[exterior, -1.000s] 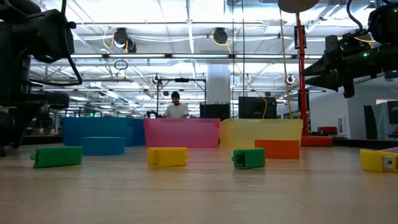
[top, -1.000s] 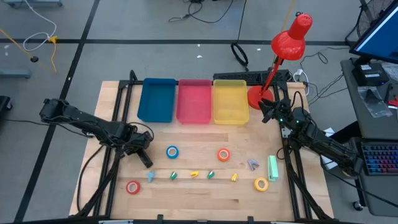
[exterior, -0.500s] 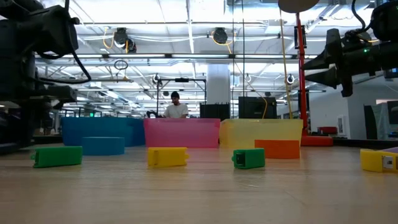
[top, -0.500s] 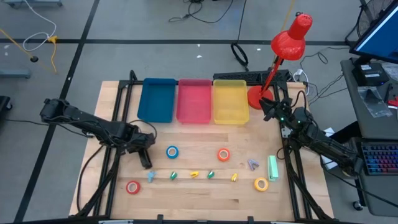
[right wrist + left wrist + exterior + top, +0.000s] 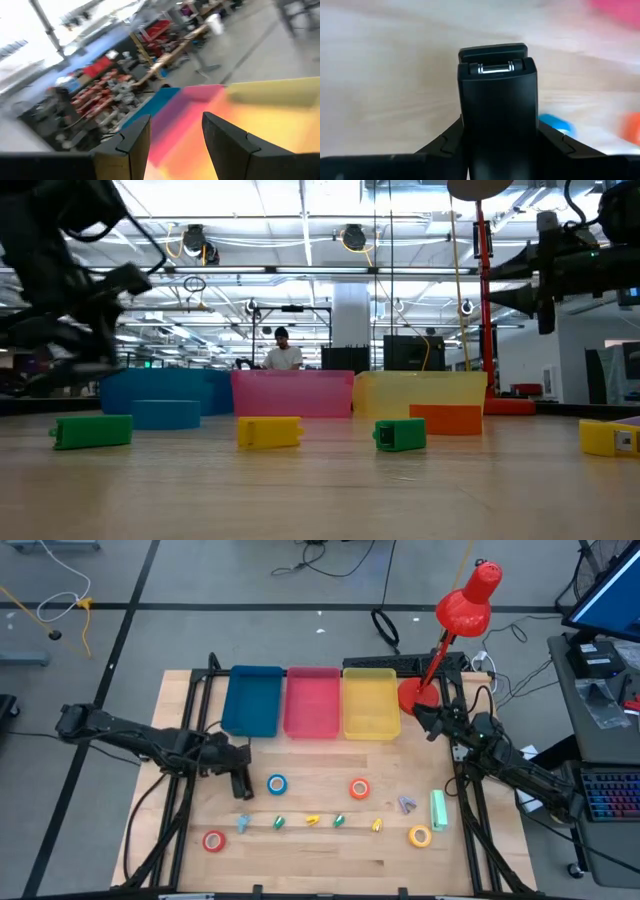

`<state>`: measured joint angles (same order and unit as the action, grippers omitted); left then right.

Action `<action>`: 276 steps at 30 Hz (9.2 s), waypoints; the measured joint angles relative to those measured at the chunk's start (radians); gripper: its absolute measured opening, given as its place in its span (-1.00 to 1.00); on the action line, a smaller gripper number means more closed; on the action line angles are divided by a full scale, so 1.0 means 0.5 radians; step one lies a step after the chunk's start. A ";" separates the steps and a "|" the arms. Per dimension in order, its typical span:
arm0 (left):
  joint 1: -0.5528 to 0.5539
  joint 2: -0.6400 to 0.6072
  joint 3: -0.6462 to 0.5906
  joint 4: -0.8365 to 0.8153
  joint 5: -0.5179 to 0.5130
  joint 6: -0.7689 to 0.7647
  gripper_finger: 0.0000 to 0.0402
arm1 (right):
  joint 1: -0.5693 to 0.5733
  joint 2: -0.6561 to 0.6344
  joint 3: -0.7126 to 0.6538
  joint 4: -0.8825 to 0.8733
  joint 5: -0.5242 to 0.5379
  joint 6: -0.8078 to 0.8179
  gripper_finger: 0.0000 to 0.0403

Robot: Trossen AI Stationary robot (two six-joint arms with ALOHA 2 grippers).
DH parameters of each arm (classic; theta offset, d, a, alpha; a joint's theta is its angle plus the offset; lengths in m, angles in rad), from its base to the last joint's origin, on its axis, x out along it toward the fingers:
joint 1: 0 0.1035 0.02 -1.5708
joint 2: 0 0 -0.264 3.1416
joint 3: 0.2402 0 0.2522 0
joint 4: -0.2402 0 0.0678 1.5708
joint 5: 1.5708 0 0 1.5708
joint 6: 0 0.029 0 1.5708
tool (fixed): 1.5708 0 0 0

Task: Pick and place Stapler, Stapler remover, tape
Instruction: Put the black stapler into the yellow bin, then put the blue stapler into the yellow bin

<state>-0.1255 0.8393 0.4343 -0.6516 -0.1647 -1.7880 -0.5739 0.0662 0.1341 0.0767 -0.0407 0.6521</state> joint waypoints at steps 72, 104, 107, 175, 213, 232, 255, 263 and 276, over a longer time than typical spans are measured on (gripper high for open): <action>0.566 1.481 1.926 0.049 0.586 3.123 -0.24 | 0.576 2.856 2.084 0.019 -0.819 -1.575 0.32; 0.507 1.490 1.940 0.034 0.459 3.194 -0.24 | 0.615 3.011 2.138 0.101 -0.971 -1.366 0.31; 0.506 1.490 1.940 0.045 0.462 3.191 -0.24 | 0.615 3.010 2.148 0.106 -0.973 -1.357 0.26; 0.722 1.064 1.804 -0.459 0.116 3.074 0.41 | 0.466 2.479 2.045 -0.795 0.760 -1.456 -0.29; 0.671 0.374 0.853 0.164 0.066 2.404 0.37 | 0.466 2.589 1.296 -0.297 1.783 -0.499 -0.29; 0.621 0.376 0.853 0.161 0.007 2.408 0.36 | 0.472 2.840 1.297 -0.141 1.857 -0.384 -0.24; 0.621 0.376 0.855 0.160 -0.044 2.459 0.36 | 0.483 2.843 1.298 -0.282 1.364 -0.332 -0.10; 0.621 0.376 0.855 0.160 -0.042 2.460 0.36 | 0.483 2.843 1.297 -0.362 1.277 -0.307 -0.09; 0.591 0.376 0.855 0.160 -0.040 2.488 0.36 | 0.484 2.611 1.301 -0.390 1.228 -0.505 -0.09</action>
<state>0.1702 1.0271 0.8616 -0.5716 -0.1848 -0.5441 -0.3321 1.3716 0.7845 -0.1181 0.5735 0.3993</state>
